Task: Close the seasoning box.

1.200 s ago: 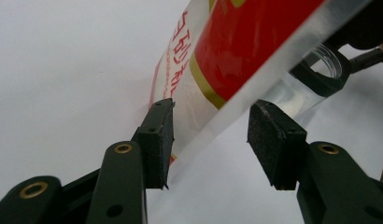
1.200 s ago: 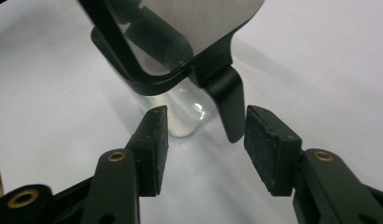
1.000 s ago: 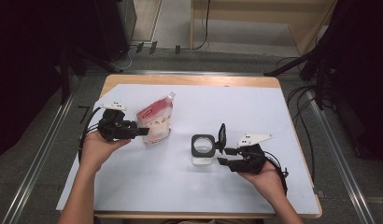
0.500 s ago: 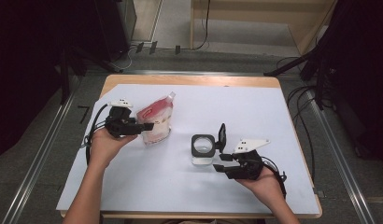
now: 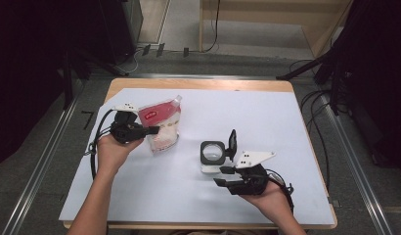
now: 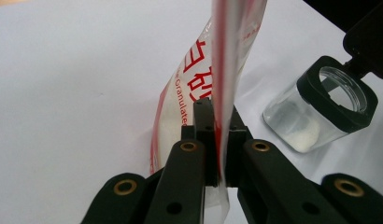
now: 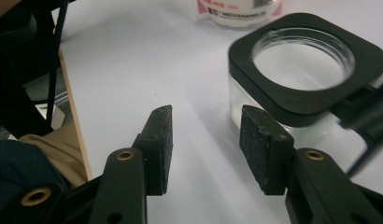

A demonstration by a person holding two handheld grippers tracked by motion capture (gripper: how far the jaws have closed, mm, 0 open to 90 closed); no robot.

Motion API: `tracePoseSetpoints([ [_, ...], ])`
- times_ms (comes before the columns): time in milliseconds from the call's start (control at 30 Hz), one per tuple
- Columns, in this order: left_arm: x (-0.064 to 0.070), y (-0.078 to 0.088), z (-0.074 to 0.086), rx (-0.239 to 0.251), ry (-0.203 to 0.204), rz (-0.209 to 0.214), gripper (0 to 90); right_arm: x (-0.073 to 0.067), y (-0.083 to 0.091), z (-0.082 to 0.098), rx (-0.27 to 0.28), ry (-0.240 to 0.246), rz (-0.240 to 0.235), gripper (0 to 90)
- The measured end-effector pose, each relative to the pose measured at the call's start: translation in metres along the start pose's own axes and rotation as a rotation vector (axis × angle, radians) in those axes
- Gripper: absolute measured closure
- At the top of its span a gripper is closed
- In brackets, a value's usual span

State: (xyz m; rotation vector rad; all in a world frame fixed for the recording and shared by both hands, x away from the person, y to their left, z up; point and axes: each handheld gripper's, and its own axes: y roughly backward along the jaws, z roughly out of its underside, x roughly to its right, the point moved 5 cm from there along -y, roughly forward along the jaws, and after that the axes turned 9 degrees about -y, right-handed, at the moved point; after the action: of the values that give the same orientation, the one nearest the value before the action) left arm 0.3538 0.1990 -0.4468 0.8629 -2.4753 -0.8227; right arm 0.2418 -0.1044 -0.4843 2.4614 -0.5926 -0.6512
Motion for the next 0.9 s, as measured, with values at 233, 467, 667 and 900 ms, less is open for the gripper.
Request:
tracePoseSetpoints([
  [233,0.006,0.009,-0.008,0.014,0.022,0.022,90.0,-0.011,-0.012,-0.003,-0.013,0.005,-0.019,55.0],
  [467,0.019,0.020,-0.015,-0.001,-0.018,0.053,90.0,-0.022,-0.028,-0.007,-0.019,0.016,-0.030,53.2],
  [667,0.028,0.032,-0.023,0.013,-0.034,0.100,90.0,-0.030,-0.043,-0.013,-0.037,0.029,-0.040,53.9],
  [900,0.039,0.041,-0.029,0.011,-0.041,0.139,90.0,-0.036,-0.059,-0.022,-0.031,0.052,-0.055,53.1],
])
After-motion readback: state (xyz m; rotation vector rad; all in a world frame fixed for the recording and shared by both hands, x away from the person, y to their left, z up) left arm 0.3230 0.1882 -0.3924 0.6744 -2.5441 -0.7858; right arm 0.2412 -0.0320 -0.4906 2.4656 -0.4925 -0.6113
